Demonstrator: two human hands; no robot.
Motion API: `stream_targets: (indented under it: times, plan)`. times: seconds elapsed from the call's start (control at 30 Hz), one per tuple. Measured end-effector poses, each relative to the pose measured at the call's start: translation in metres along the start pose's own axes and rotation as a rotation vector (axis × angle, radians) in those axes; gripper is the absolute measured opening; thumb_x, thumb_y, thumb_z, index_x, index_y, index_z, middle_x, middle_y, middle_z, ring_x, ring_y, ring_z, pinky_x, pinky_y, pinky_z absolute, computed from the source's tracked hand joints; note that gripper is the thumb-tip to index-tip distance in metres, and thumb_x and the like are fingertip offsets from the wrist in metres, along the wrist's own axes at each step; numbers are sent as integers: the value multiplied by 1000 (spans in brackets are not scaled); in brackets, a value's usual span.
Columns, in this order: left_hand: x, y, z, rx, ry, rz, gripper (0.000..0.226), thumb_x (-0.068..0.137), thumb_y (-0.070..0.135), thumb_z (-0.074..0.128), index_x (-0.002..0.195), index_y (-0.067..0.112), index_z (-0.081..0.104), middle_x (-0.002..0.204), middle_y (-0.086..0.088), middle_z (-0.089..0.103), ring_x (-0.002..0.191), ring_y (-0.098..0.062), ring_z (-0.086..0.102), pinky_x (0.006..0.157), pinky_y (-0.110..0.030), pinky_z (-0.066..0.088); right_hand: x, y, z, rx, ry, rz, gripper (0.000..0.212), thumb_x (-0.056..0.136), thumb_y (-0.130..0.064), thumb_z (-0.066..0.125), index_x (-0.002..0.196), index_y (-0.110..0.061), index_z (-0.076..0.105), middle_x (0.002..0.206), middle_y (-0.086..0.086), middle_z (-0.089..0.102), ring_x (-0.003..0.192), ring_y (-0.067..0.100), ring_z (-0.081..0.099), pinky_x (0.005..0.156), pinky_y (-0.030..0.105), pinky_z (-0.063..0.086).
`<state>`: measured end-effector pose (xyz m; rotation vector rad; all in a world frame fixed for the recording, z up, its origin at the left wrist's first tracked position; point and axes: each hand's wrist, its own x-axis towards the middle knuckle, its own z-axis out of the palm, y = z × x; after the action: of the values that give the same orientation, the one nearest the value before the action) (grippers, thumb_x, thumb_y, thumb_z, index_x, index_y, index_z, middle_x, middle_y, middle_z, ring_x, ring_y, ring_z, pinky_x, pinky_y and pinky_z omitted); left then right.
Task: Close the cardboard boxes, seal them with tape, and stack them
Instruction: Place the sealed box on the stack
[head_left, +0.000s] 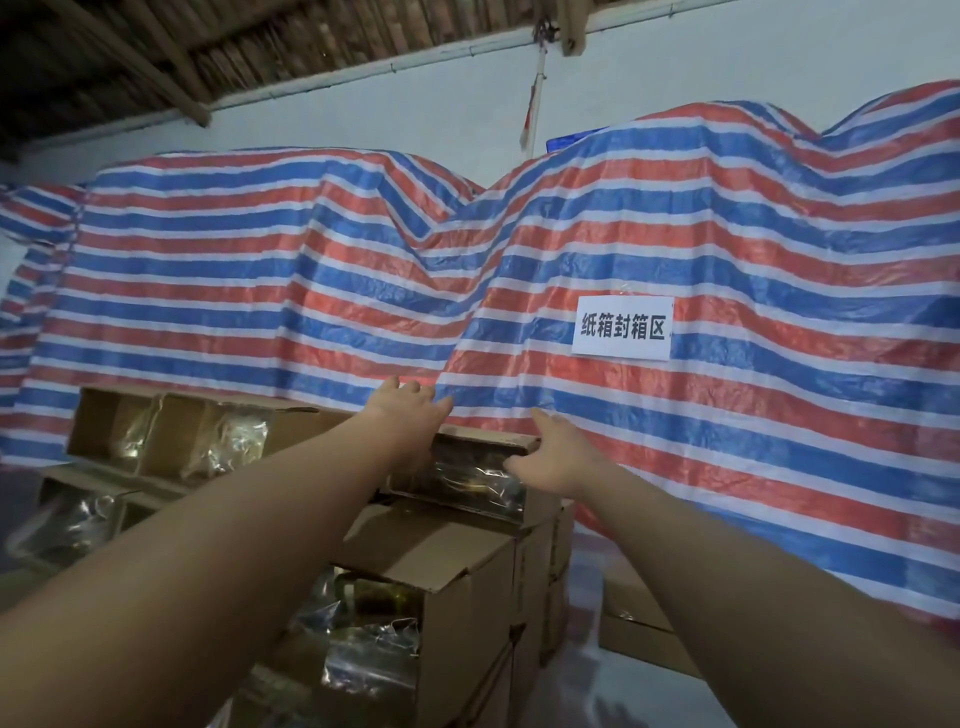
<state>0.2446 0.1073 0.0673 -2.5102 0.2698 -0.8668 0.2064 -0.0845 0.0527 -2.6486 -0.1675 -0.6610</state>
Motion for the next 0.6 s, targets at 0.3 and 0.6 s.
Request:
stream_targets:
  times: [0.3, 0.6]
  plan:
    - [18, 8, 19, -264, -111, -1, 76, 80, 24, 75, 145, 22, 34, 131, -7, 53, 119, -27, 54, 92, -37, 47, 1, 5, 32, 126, 224, -98, 36, 95, -18, 50, 130, -18, 56, 129, 3, 55, 116, 27, 55, 105, 49, 46]
    - [19, 2, 24, -497, 14, -110, 47, 85, 7, 63, 126, 25, 52, 119, -5, 58, 108, -25, 58, 84, -35, 49, 3, 7, 34, 209, 417, -117, 25, 102, -18, 45, 117, -18, 66, 107, -1, 65, 90, 13, 57, 74, 21, 48]
